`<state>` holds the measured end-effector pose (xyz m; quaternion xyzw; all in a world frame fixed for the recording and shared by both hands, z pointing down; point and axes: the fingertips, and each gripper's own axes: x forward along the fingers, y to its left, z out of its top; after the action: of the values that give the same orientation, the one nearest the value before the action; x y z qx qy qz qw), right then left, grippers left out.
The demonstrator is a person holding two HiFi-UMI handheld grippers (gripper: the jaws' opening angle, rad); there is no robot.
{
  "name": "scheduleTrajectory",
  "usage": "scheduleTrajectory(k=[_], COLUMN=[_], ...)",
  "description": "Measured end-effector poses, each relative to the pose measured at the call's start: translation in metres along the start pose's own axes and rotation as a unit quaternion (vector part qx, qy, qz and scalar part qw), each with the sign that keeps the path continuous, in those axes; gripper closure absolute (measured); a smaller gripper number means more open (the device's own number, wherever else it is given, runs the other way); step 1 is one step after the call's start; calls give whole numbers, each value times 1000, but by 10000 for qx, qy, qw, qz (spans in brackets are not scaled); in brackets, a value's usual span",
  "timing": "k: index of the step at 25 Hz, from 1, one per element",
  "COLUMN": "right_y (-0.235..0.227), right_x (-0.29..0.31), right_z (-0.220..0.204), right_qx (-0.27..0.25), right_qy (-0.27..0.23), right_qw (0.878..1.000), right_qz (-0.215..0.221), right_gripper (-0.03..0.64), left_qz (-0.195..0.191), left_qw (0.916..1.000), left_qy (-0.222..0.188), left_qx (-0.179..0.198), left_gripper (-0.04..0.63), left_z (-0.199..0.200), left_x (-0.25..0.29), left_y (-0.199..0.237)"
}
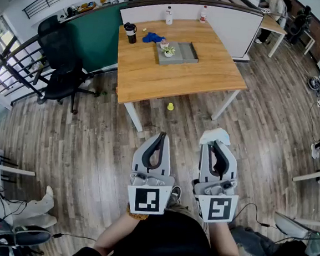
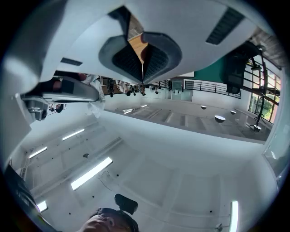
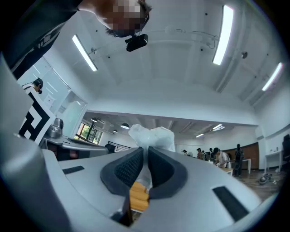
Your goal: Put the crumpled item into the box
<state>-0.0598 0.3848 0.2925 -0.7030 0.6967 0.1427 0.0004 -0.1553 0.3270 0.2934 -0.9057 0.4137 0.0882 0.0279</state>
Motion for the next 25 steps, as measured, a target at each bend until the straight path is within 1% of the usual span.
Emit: scheduleTrajectory(k=[5,11,15,20,25], right_y=[26,52,66,76,73], right_x=[-3,-2,1,5,9], right_z=[3,6,7,3,-2], right_qx=[286,124,62,87,156], right_qy=[78,234,333,409,375], right_qw=[9995,9996,9994,9991,9992], right_qz=[-74,-115,-87,-51,-31], right_gripper=[572,571,571,571,571], left_qz=[-23,-175,-208,-285,-281], left_qw=[10000,9998,9996,9994,9992], left_qy=[-43,-12,7,20,68], left_qx=[70,103,173,178,259], left_gripper=[570,570,570,571,570], left_z=[6,10,9,8,4], left_x=[-20,-37,-42,-45,-40], left_y=[20,35,45,50,48])
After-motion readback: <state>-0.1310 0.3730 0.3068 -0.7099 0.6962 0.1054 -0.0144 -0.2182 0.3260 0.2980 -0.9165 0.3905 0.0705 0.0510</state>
